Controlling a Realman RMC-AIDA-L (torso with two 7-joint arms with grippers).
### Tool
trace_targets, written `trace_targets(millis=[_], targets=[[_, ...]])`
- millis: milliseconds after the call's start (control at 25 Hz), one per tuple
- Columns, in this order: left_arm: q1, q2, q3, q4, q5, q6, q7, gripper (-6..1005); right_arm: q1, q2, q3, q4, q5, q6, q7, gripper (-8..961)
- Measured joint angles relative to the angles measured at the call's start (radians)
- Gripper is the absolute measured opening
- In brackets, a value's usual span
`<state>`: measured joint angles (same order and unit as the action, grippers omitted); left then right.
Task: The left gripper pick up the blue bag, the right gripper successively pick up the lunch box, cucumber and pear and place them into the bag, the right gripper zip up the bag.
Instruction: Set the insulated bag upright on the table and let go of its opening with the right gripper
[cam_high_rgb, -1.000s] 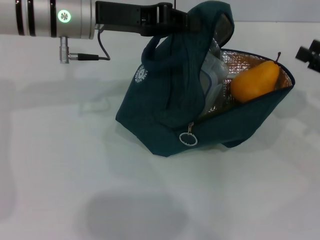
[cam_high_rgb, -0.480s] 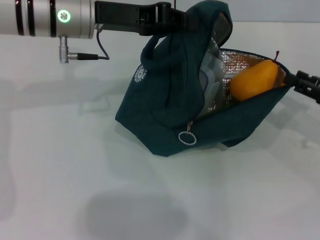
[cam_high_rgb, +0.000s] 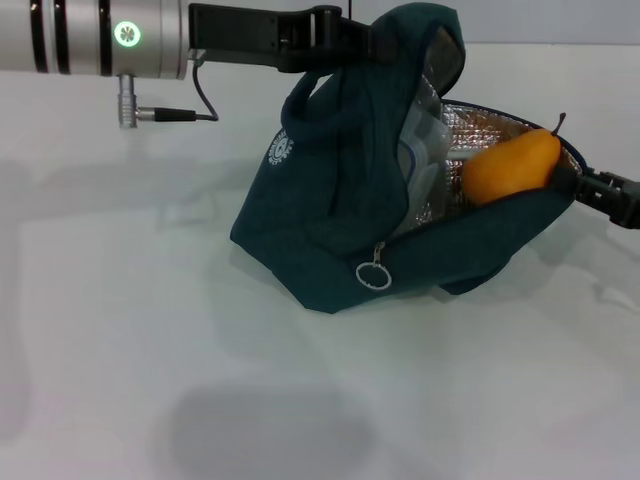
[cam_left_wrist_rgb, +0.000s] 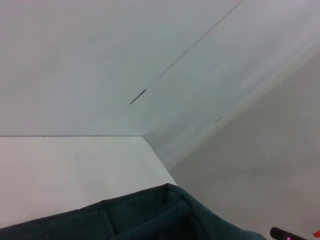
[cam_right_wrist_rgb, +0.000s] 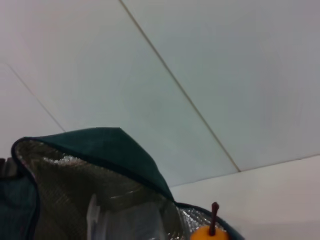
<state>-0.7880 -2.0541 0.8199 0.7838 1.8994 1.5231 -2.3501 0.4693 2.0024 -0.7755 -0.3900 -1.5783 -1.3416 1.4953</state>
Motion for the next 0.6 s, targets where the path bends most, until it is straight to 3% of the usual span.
trace_targets(millis=[600], targets=[[0.001,0.003,-0.001,-0.022,-0.007,0.007,0.0,70,-0.039,-0.013,0.042,-0.022,0.046,-0.101,-0.005,48]])
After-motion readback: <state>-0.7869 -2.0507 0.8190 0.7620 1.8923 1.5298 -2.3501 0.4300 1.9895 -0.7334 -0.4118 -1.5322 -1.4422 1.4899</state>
